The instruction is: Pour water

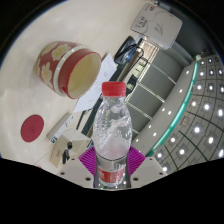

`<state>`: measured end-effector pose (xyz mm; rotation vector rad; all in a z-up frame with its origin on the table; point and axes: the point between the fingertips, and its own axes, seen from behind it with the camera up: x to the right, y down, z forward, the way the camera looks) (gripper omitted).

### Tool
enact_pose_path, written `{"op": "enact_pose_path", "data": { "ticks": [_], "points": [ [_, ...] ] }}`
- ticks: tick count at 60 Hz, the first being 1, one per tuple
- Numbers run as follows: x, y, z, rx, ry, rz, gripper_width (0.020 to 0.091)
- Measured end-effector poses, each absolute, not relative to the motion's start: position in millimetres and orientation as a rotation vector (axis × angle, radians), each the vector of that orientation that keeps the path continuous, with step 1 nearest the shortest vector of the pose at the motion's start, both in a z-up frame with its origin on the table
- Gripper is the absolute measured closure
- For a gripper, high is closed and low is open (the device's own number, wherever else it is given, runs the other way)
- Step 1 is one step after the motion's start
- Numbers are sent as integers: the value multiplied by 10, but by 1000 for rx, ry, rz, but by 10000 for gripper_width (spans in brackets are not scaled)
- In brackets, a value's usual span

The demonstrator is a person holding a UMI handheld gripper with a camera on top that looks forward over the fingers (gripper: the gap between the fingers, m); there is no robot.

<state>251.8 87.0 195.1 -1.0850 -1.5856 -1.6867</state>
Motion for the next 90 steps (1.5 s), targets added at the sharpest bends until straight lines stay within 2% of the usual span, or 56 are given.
{"op": "enact_pose_path", "data": {
  "ticks": [9, 20, 26, 30, 39, 59, 75, 80, 87, 89, 90],
  "points": [
    [2524, 818, 2054, -1273, -1413, -1495, 740],
    [2649, 607, 2200, -1640, -924, -1050, 738],
    [2620, 533, 2153, -1759, -664, -759, 739],
    [2654, 499, 2054, -1825, -504, -581, 737],
    [2697, 495, 1567, -1925, -227, -222, 737],
    [2887, 535, 659, -2006, -66, -10, 719],
    [2983, 598, 745, -1916, -40, -1, 703],
    [3010, 609, 747, -1911, -32, 0, 669],
    [3006, 573, 738, -1933, -33, -2, 565],
    [3002, 546, 698, -1962, -22, 8, 498],
    [2997, 524, 679, -1978, -12, 17, 441]
  ]
}}
